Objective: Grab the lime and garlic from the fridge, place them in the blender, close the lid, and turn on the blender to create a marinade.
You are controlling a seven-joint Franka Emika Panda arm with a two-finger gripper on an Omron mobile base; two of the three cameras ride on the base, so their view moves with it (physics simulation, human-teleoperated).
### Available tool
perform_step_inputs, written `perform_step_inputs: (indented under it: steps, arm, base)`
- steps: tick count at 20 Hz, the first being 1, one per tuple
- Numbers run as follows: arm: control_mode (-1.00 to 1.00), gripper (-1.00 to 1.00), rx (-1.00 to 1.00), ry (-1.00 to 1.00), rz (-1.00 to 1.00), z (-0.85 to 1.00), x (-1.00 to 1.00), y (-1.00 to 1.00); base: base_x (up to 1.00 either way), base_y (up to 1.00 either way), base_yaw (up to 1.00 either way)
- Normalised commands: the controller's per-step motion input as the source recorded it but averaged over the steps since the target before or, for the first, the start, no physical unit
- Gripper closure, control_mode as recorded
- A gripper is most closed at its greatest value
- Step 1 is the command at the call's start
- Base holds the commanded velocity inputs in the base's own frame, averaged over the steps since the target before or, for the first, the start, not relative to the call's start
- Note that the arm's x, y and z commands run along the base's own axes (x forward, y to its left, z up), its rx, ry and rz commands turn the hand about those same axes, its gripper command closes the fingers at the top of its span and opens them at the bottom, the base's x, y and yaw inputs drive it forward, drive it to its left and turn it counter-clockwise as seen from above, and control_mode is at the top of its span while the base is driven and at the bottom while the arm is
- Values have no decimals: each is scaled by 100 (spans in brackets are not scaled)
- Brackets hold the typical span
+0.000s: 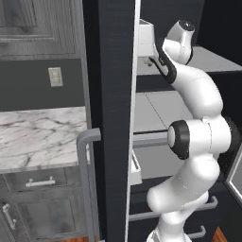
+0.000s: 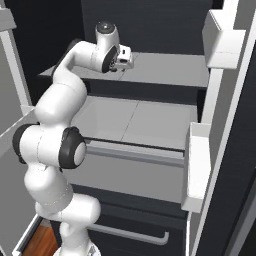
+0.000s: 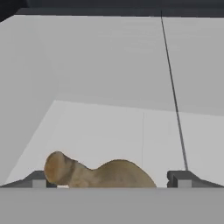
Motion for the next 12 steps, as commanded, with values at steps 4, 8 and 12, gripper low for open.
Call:
perform_step_inputs:
  steps: [4, 8, 12]
  arm:
    - [-100, 100, -2, 0, 0, -35, 4, 0]
    - [-100, 100, 0, 0, 0, -16, 0, 0]
    - [-100, 100, 0, -10, 2, -1, -4, 0]
  base:
    - [0, 0, 0]
    - [0, 0, 0]
    - [0, 0, 0]
